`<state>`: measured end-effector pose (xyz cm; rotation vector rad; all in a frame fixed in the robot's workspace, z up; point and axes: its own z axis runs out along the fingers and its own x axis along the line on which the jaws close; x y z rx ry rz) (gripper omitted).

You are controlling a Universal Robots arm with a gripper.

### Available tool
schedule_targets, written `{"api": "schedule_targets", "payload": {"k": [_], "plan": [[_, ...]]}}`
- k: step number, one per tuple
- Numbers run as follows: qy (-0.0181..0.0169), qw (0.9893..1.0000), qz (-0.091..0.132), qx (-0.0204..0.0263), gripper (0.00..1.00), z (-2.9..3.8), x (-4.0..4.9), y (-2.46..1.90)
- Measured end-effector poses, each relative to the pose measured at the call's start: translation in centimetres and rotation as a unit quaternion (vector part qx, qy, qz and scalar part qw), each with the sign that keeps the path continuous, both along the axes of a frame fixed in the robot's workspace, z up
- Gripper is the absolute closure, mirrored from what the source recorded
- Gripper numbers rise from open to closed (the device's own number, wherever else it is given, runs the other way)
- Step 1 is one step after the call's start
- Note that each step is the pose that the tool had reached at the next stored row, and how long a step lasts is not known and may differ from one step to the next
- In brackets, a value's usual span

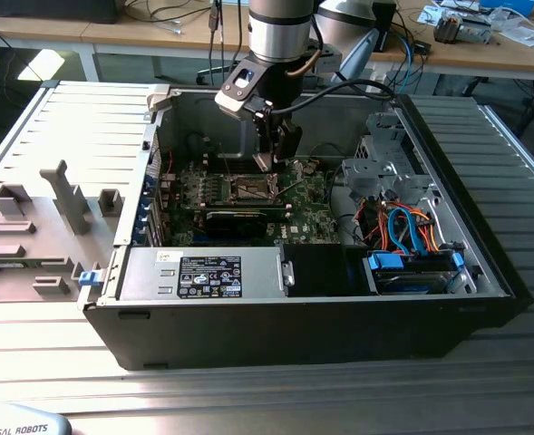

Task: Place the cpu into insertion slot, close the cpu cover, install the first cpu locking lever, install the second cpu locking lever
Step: 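Place the cpu into insertion slot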

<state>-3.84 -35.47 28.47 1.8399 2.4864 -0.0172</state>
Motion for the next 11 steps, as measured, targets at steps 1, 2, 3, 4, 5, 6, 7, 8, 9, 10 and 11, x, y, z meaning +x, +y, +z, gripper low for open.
{"api": "schedule_targets", "payload": {"k": [1, 2, 3, 4, 5, 6, 7, 8, 9, 10, 11], "plan": [[0.0, 1.0, 0.0, 0.0, 0.46, 0.0, 0.0, 0.0], [0.0, 1.0, -0.001, 0.0, 0.46, 0.0, 0.0, 0.0], [0.0, 1.0, -0.001, 0.0, 0.46, 0.0, 0.0, 0.0], [0.0, 1.0, -0.002, 0.0, 0.46, 0.0, 0.0, 0.0], [0.0, 1.0, -0.002, 0.0, 0.46, 0.0, 0.0, 0.0], [0.0, 1.0, -0.002, 0.0, 0.46, 0.0, 0.0, 0.0], [0.0, 1.0, -0.002, 0.0, 0.46, 0.0, 0.0, 0.0], [0.0, 1.0, -0.003, 0.0, 0.46, 0.0, 0.0, 0.0], [0.0, 1.0, -0.003, 0.0, 0.46, 0.0, 0.0, 0.0], [0.0, 1.0, -0.003, 0.0, 0.46, 0.0, 0.0, 0.0], [0.0, 1.0, -0.004, 0.0, 0.46, 0.0, 0.0, 0.0]]}}
